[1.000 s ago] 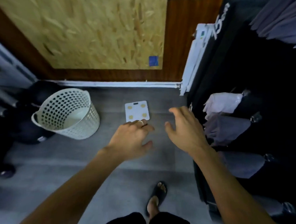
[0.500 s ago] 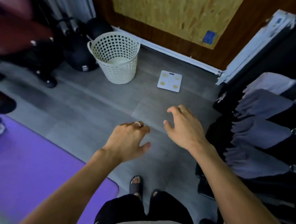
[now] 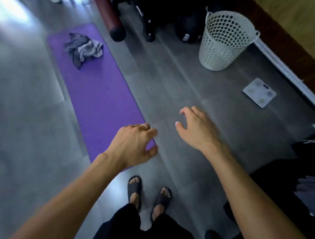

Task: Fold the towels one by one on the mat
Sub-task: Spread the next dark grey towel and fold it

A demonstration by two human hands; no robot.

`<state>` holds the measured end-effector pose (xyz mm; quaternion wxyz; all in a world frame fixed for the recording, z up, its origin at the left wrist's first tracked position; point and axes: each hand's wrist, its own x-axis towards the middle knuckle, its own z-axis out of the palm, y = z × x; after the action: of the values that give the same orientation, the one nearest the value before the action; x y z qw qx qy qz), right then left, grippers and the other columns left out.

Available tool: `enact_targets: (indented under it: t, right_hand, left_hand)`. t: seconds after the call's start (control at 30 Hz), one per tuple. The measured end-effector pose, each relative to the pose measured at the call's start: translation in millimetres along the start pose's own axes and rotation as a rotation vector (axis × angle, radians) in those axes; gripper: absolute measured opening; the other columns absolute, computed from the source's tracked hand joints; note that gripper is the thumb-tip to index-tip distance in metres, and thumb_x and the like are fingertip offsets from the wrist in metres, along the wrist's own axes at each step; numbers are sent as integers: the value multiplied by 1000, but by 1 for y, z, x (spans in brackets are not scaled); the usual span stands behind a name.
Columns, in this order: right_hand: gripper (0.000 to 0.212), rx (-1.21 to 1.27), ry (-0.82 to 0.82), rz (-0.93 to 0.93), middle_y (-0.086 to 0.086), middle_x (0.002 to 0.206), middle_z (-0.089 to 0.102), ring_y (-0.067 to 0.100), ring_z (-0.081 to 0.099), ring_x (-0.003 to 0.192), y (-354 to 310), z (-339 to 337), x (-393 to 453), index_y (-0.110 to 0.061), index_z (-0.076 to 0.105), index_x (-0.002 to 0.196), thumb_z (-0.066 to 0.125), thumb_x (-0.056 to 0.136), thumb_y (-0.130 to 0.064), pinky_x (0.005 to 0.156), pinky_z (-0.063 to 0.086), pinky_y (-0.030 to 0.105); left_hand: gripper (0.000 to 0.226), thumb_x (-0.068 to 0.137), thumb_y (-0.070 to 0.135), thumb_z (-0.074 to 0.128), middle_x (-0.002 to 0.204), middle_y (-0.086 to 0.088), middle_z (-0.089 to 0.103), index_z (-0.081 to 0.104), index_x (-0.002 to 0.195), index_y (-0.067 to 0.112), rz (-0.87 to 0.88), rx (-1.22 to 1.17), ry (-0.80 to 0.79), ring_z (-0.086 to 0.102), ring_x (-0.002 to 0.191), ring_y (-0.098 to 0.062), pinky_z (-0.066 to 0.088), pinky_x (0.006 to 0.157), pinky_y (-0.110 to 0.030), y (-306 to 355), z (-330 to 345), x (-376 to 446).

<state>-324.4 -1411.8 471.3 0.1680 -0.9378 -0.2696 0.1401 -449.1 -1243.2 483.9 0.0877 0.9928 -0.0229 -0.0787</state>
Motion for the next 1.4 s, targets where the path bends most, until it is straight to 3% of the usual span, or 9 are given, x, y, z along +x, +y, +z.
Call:
enact_targets:
  t: [0.37,0.57,0.73,0.93,1.13,1.4]
  right_hand:
    - [34,-27,-45,-232,5,117,56,27,53,110,-275,128,-20,-16,55,118,58,89,-34,87,43,35]
    - [33,-5,-83,-287,5,116,57,27,54,109,-429,199,-9,-17,55,117,57,89,-34,91,47,41]
    - [35,-40,-117,-390,5,116,57,27,55,107,-538,245,18,-16,55,120,57,91,-35,88,44,37]
    - [34,-31,-126,-445,7,116,57,28,54,107,-646,288,78,-15,55,119,57,91,-34,86,45,39]
    - [34,-27,-126,-443,7,116,57,27,54,106,-745,313,162,-15,54,119,56,90,-34,84,44,37]
    - [35,-34,-95,-347,9,116,57,29,55,106,-850,337,281,-14,55,120,57,90,-32,86,46,40]
  left_hand:
    - [36,67,47,57,73,2,61,69,89,20,-220,-32,73,63,58,-25,42,45,-26,-193,16,-228]
    - [37,80,45,59,93,1,64,65,108,21,-311,-74,67,65,80,-26,45,58,-29,-314,11,-344]
    - [32,71,40,70,78,1,64,68,94,17,-435,-108,81,62,60,-25,32,50,-23,-404,3,-407]
    - [32,74,40,71,81,1,64,69,95,16,-503,-102,104,62,62,-25,30,50,-24,-518,-9,-432]
    - [42,90,49,51,111,4,61,57,122,23,-538,-120,128,62,93,-20,35,63,-26,-642,-33,-416]
    - [40,85,48,57,103,3,63,63,115,22,-432,-130,138,64,88,-24,36,59,-28,-817,-56,-375]
